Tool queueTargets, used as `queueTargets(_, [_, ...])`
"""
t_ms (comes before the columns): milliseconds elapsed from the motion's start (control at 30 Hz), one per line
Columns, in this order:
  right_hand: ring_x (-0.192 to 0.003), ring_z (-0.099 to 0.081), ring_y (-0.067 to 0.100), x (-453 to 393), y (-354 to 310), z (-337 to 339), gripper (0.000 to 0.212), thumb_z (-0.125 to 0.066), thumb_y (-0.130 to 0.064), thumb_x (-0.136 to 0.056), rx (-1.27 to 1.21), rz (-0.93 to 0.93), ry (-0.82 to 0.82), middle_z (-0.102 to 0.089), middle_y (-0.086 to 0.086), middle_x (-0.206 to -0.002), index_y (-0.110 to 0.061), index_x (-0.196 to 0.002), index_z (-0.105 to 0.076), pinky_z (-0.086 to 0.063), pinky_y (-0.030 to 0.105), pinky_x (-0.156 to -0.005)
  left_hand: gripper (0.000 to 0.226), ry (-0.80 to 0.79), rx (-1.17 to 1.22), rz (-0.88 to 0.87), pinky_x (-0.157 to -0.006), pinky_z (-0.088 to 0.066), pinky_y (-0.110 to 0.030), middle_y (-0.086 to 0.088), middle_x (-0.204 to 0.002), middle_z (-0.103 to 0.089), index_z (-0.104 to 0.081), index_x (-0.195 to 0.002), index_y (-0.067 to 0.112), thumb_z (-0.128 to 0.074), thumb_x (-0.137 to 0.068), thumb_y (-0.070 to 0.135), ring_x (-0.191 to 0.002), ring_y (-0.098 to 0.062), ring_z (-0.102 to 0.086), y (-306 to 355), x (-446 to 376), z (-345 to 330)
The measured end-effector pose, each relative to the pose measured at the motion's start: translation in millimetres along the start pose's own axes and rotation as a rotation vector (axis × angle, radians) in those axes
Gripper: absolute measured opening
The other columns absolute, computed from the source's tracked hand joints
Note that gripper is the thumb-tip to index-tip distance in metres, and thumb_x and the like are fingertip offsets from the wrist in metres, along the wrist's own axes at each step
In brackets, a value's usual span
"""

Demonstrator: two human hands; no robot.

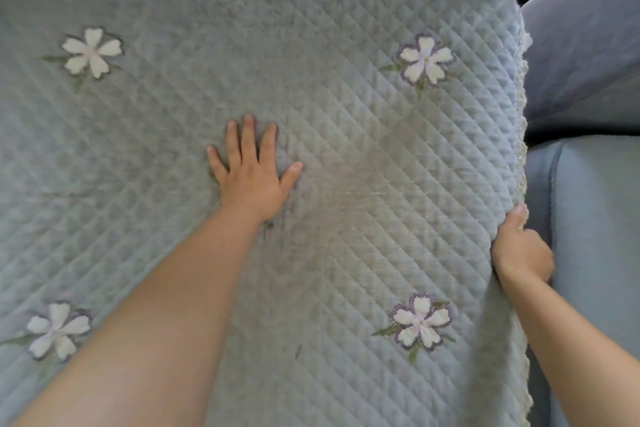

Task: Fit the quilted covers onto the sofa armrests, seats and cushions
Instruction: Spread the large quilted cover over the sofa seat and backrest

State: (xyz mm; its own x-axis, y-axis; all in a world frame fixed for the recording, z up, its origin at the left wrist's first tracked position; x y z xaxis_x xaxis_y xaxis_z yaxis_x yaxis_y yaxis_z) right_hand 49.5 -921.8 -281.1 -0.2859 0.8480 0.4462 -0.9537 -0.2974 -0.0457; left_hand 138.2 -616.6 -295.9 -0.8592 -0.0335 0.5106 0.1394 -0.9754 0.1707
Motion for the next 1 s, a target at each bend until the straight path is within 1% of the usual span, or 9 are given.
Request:
queueTargets(100, [-0.125,-0.038,0.042,4.5,-7.5,-8.9,0.064,-0.018,-0.044,-0.098,-0.093,-0.116,0.057,-0.038,0.028,-0.137,0.008,-0.132,-0.037,-0.029,0.045,-0.102,0.073,-0.135,-0.040,0.018,-0.110,0.013,-0.053,-0.002,-0.153,0.024,0.007,-0.147,0.026,-0.029,-0.091,0.056,-0.140,-0.024,0.023,1.5,-7.4,3.4])
queueTargets(200, [-0.136,-0.022,0.036,21.4,-16.4,-22.7,0.057,-0.021,-0.037,-0.098,-0.070,-0.132,0.096,-0.024,0.023,-0.147,0.003,-0.139,-0.025,-0.013,0.045,-0.112,0.074,-0.186,-0.055,0.023,-0.110,0.014,-0.052,-0.001,-0.152,0.027,0.009,-0.146,0.027,-0.028,-0.091,0.058,-0.140,-0.024,0.026,4.6,-6.5,6.1])
queueTargets(300, [-0.143,0.000,0.028,47.1,-24.2,-36.3,0.062,-0.016,-0.041,-0.095,0.039,0.200,0.071,-0.002,0.015,-0.155,-0.008,-0.147,-0.008,0.002,0.047,-0.114,0.074,-0.204,-0.073,0.024,-0.110,0.014,-0.052,0.000,-0.151,0.029,0.011,-0.146,0.027,-0.026,-0.091,0.058,-0.139,-0.023,0.027,5.5,-5.3,6.9])
queueTargets(433, [-0.143,0.014,0.024,55.2,-26.2,-38.9,0.063,0.002,-0.055,-0.079,0.301,0.791,-0.042,0.009,0.002,-0.156,-0.041,-0.140,-0.002,0.019,0.044,-0.109,0.073,-0.194,-0.095,0.030,-0.110,0.015,-0.052,0.000,-0.151,0.029,0.013,-0.146,0.028,-0.024,-0.091,0.059,-0.139,-0.023,0.027,7.8,-5.1,5.5])
queueTargets(567, [-0.142,0.018,0.025,45.9,-30.3,-30.7,0.074,0.013,-0.060,-0.071,0.487,0.926,-0.118,0.012,-0.003,-0.156,-0.046,-0.142,-0.003,0.013,0.049,-0.111,0.070,-0.200,-0.154,0.061,-0.112,0.010,-0.053,0.000,-0.152,0.028,0.014,-0.145,0.029,-0.021,-0.092,0.058,-0.140,-0.023,0.024,13.4,-2.2,11.2])
queueTargets(667, [-0.142,0.015,0.027,44.6,-34.4,-15.5,0.055,-0.011,-0.059,-0.091,0.576,0.947,-0.209,0.013,-0.002,-0.156,-0.045,-0.143,-0.004,0.004,0.051,-0.113,0.067,-0.205,-0.170,0.063,-0.114,0.000,-0.052,-0.001,-0.154,0.019,0.009,-0.147,0.027,-0.026,-0.095,0.052,-0.143,-0.024,0.015,21.7,5.8,20.1])
queueTargets(767, [-0.144,0.006,0.024,33.1,-36.2,2.5,0.052,-0.029,-0.048,-0.095,0.598,1.057,-0.231,0.008,-0.002,-0.156,-0.043,-0.143,-0.011,-0.008,0.045,-0.115,0.057,-0.157,-0.147,0.025,-0.115,-0.016,-0.047,-0.007,-0.155,-0.006,-0.012,-0.147,0.018,-0.033,-0.097,0.037,-0.142,-0.029,-0.006,28.7,24.1,19.9])
queueTargets(867, [-0.144,0.002,0.021,25.6,-12.3,14.4,0.051,-0.031,-0.040,-0.097,0.558,1.092,-0.237,0.005,-0.001,-0.157,-0.038,-0.145,-0.013,-0.009,0.039,-0.117,0.035,-0.093,-0.233,-0.026,-0.103,-0.036,-0.045,-0.016,-0.133,-0.044,-0.046,-0.126,0.008,-0.038,-0.095,0.022,-0.126,-0.033,-0.039,44.9,53.2,10.4])
queueTargets(1000, [-0.144,0.006,0.021,14.8,43.7,22.6,0.052,-0.026,-0.037,-0.099,0.584,1.103,-0.317,0.010,-0.001,-0.156,-0.032,-0.147,-0.006,-0.006,0.039,-0.118,0.035,-0.160,-0.256,-0.065,-0.097,-0.041,-0.040,-0.018,-0.128,-0.051,-0.053,-0.123,0.005,-0.035,-0.095,0.018,-0.119,-0.034,-0.048,88.6,87.8,-0.6])
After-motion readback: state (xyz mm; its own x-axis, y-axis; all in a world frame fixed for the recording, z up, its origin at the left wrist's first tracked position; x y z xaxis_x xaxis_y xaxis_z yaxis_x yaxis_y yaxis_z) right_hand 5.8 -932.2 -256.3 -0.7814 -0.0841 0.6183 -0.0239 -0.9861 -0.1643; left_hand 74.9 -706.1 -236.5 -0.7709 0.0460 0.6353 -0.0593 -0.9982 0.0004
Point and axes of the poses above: each hand's wrist, its own x-axis away from the middle knuckle, its own z-axis out of the back of the hand, y = z × x, the point moved 1 cm from there along -x, towards the middle knuckle
